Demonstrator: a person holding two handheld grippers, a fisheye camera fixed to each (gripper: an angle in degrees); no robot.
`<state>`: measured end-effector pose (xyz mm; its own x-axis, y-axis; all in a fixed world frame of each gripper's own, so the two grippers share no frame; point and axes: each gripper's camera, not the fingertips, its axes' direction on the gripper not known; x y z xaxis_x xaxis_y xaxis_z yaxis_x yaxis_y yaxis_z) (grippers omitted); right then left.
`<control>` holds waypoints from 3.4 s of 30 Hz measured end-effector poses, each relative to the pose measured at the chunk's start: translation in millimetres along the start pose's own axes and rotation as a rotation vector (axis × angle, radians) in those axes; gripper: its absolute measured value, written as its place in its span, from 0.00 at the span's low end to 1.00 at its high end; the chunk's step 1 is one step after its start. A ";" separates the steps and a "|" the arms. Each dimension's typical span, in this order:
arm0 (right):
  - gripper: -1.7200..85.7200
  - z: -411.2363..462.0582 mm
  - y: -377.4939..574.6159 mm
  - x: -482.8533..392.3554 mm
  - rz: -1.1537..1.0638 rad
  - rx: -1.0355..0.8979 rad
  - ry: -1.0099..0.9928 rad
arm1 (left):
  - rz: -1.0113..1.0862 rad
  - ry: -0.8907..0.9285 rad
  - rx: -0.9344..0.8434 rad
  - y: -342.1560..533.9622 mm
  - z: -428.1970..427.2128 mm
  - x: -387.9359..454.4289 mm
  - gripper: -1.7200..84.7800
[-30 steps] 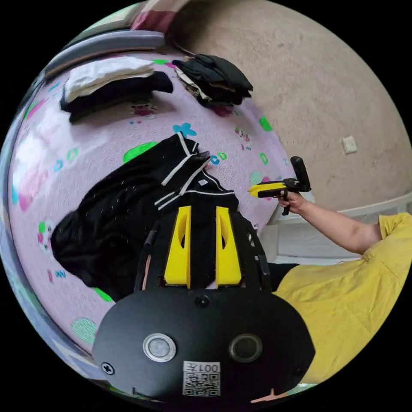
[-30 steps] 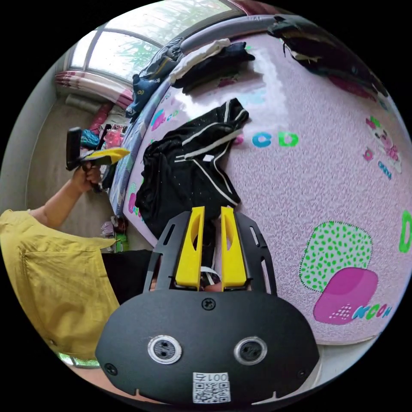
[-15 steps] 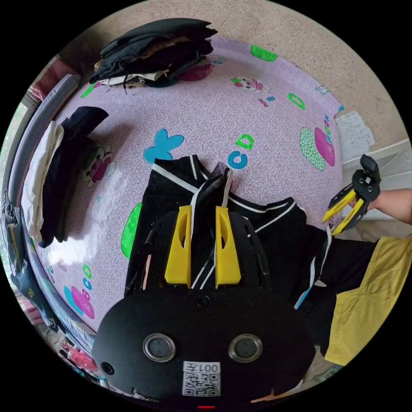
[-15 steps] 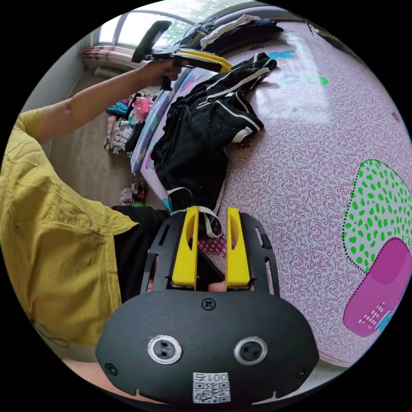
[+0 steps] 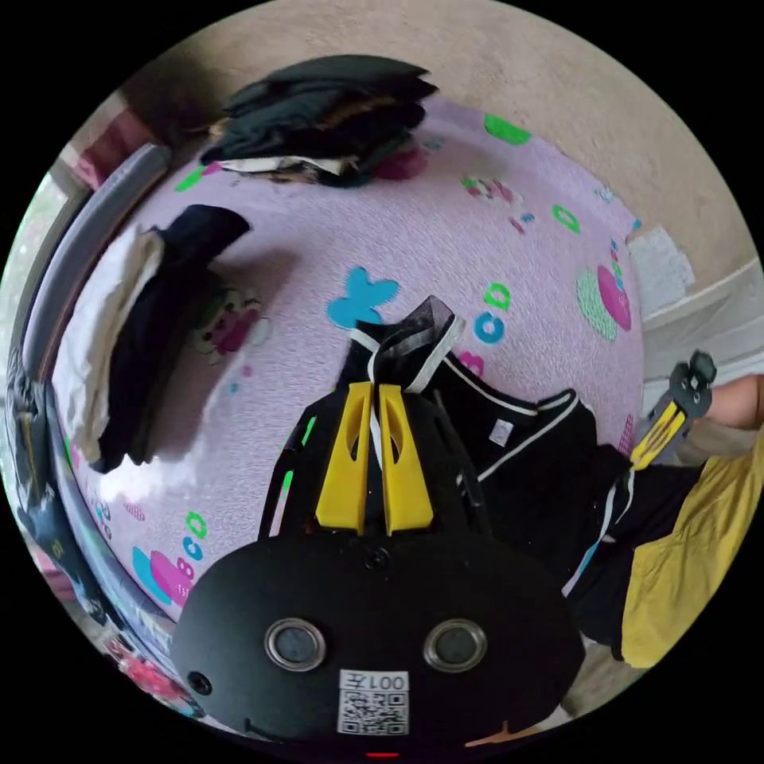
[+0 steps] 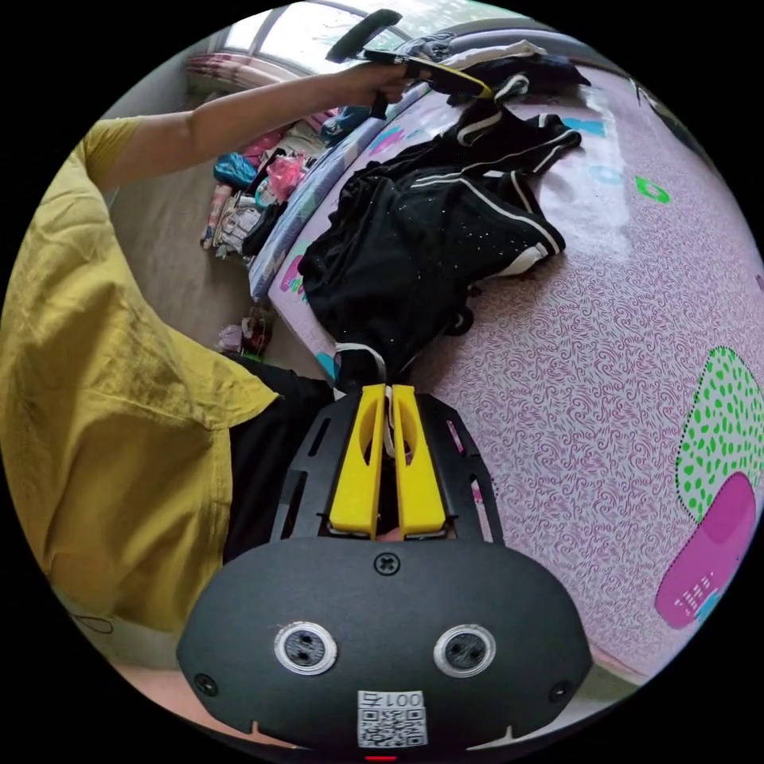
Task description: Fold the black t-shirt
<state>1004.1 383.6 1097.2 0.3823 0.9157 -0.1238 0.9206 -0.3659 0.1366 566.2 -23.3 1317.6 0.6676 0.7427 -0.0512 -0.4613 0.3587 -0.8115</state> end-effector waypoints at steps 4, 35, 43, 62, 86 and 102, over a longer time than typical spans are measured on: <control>0.03 -19.4 18.7 -6.5 0.051 0.033 0.052 | -0.274 -0.028 0.113 -4.4 -39.9 -81.8 0.01; 0.12 -93.5 -18.5 126.2 0.355 0.317 0.025 | 0.345 0.183 -0.145 -139.0 -14.9 -46.2 0.06; 0.12 -84.7 -17.1 141.3 0.388 0.307 -0.023 | 0.454 0.154 -0.266 -163.9 8.2 -25.4 0.07; 0.03 -78.7 24.8 151.4 0.550 0.579 0.002 | 0.613 -0.014 -0.129 -166.1 -8.1 23.3 0.01; 0.05 -28.5 39.9 71.5 0.224 0.550 0.231 | -0.169 0.088 0.170 10.9 -53.1 -95.8 0.03; 0.10 212.7 -74.6 -73.0 0.225 0.318 0.211 | 0.102 0.013 -0.007 226.0 -25.2 -166.9 0.04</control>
<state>924.5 308.7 887.0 0.5815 0.8094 0.0819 0.8078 -0.5626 -0.1760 365.2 -80.5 1128.1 0.6250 0.7677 -0.1414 -0.5231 0.2775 -0.8058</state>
